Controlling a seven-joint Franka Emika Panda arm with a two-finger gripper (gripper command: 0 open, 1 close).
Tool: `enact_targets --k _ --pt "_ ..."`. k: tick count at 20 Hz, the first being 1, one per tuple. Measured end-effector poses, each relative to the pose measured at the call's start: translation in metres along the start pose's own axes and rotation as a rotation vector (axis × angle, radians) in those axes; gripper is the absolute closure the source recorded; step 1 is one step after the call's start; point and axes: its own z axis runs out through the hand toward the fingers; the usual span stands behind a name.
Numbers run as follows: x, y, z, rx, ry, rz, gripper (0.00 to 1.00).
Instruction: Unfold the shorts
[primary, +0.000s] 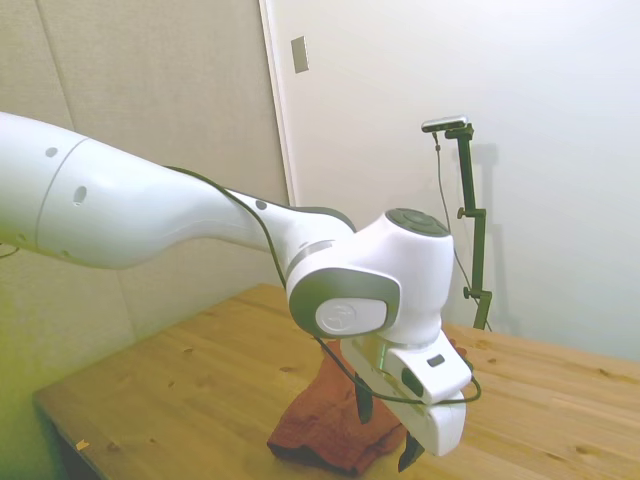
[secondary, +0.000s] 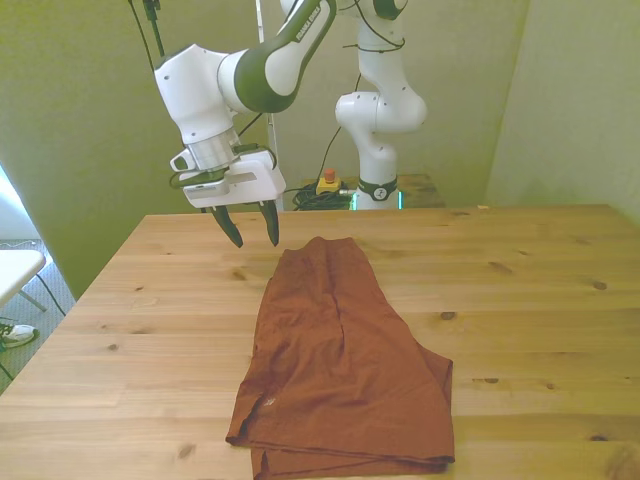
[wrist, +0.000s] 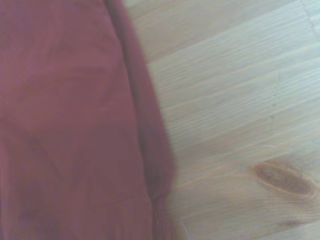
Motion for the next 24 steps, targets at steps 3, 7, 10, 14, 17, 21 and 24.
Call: enact_targets --k 3,7,10,14,17,21,24 --pt "0.003 0.006 0.009 0.053 -0.104 -0.051 0.0" --pt "0.003 0.004 0.015 0.147 -0.228 -0.118 0.0" --pt "0.007 -0.006 0.022 0.203 -0.284 -0.15 0.0" --pt "0.011 -0.015 0.031 0.195 -0.304 -0.161 0.0" --pt "0.011 -0.016 0.033 0.194 -0.309 -0.162 0.0" --pt "0.009 -0.022 0.046 0.189 -0.343 -0.167 0.0" --pt "0.009 -0.026 0.056 0.181 -0.356 -0.175 0.0"
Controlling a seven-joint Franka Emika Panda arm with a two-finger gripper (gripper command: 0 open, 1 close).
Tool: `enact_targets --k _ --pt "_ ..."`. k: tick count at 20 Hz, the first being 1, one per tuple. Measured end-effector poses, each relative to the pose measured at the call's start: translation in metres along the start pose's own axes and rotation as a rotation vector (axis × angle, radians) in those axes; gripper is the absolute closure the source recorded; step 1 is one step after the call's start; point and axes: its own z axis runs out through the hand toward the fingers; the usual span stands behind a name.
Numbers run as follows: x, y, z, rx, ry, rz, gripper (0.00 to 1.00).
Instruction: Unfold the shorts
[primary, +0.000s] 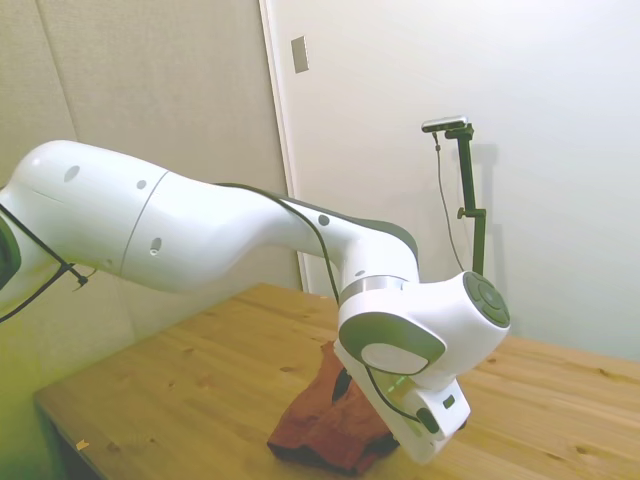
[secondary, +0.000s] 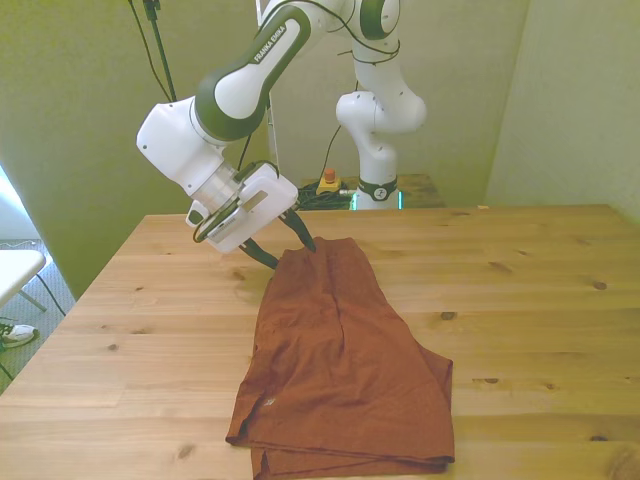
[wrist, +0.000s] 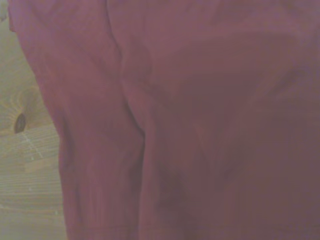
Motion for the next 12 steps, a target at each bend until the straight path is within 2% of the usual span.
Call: enact_targets --k 3,4,8,12 --pt "0.002 -0.004 0.008 -0.006 -0.012 -0.006 0.0" --pt "0.002 -0.005 0.011 -0.008 -0.017 -0.011 1.0" --pt "-0.005 -0.011 0.016 -0.009 -0.057 -0.043 1.0" --pt "-0.019 -0.003 0.004 0.004 -0.062 -0.072 1.0"
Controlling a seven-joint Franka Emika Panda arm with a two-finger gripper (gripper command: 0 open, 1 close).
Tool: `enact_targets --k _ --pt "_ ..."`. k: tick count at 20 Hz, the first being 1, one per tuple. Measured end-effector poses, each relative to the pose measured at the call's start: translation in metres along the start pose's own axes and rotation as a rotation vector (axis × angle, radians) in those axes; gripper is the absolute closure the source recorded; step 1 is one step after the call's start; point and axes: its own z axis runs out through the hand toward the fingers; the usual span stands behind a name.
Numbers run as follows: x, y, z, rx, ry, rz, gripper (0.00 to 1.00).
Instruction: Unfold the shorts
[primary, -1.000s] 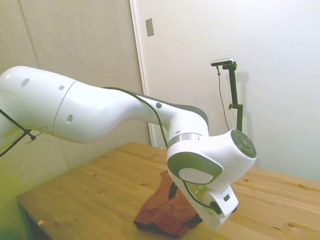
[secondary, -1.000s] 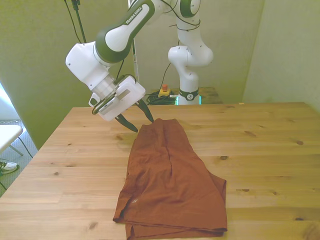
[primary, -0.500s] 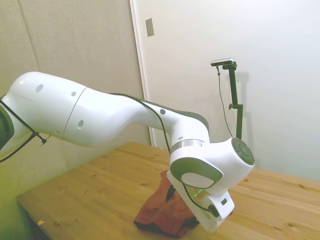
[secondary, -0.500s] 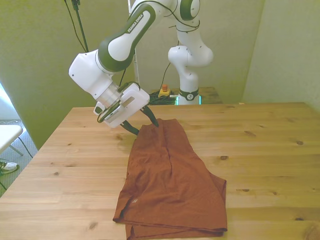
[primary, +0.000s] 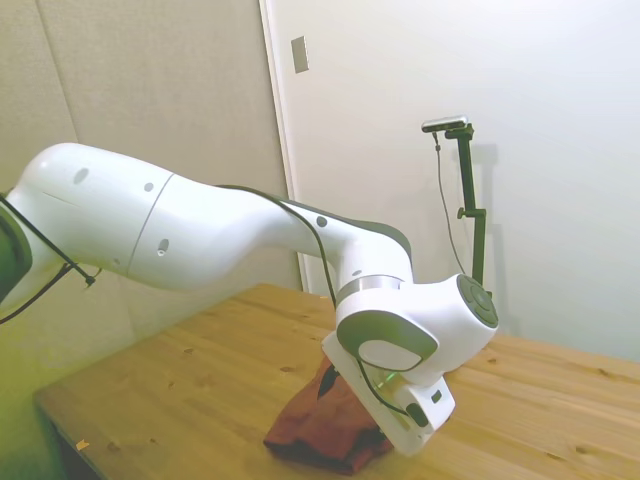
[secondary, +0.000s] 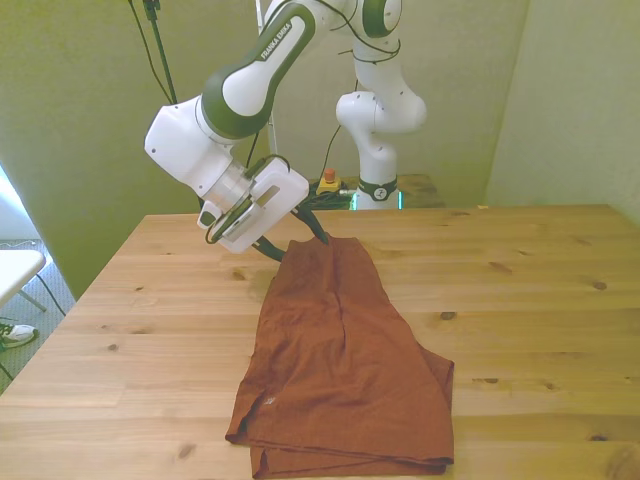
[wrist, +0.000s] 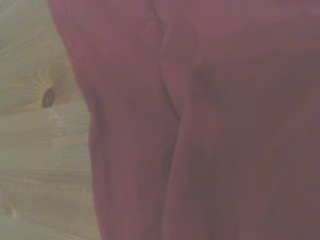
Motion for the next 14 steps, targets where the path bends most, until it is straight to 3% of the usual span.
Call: enact_targets --k 9,14 --pt "-0.005 0.04 -0.005 0.007 -0.003 0.021 1.0" --pt "-0.006 0.045 -0.002 0.0 -0.011 0.019 1.0"
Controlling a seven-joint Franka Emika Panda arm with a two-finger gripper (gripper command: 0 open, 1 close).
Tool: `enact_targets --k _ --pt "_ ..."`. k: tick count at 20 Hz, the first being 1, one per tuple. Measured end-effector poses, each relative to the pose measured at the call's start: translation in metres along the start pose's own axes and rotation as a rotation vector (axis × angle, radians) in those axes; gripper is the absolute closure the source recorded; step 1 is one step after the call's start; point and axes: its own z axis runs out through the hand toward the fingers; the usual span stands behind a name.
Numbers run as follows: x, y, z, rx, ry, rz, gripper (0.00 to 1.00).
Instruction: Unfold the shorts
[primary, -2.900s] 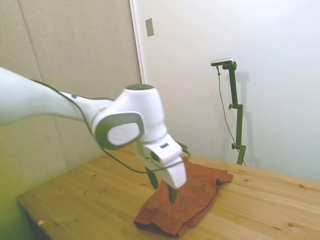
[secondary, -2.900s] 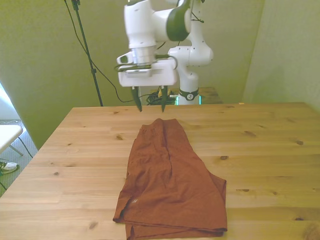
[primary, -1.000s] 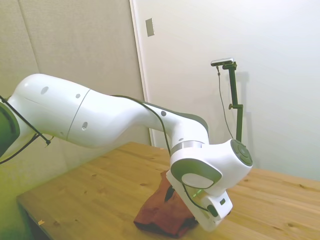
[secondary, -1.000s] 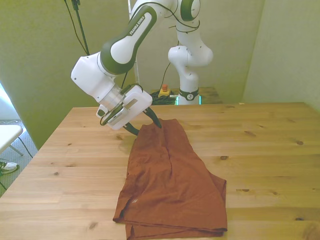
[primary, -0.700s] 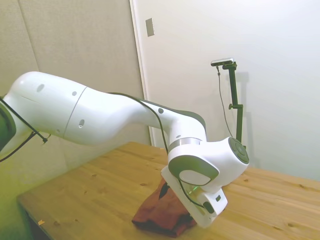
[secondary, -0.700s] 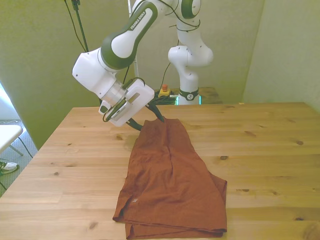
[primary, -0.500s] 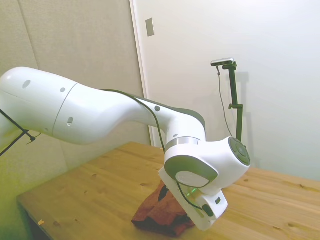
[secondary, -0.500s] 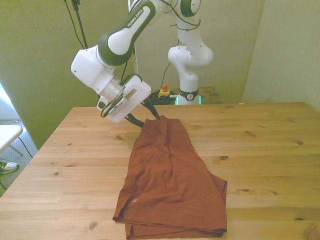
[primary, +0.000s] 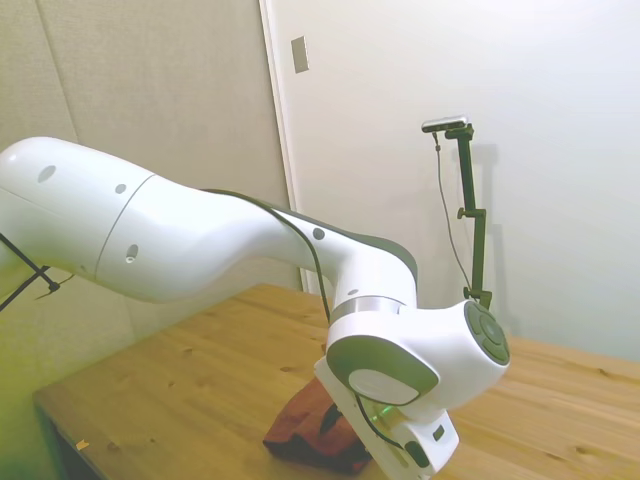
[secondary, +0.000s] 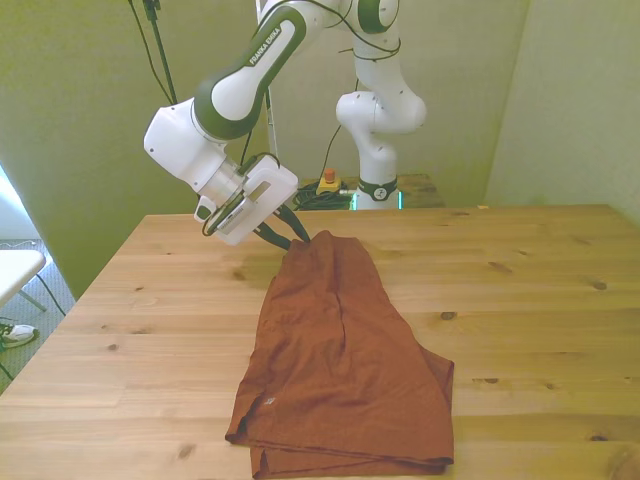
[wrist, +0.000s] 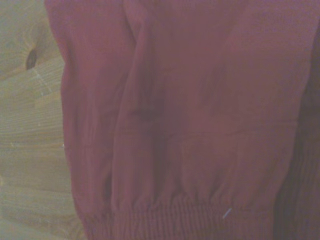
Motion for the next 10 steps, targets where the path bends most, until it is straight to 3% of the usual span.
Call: enact_targets --k 10 --pt "-0.0005 -0.0012 -0.0002 0.0 0.001 -0.007 1.0"
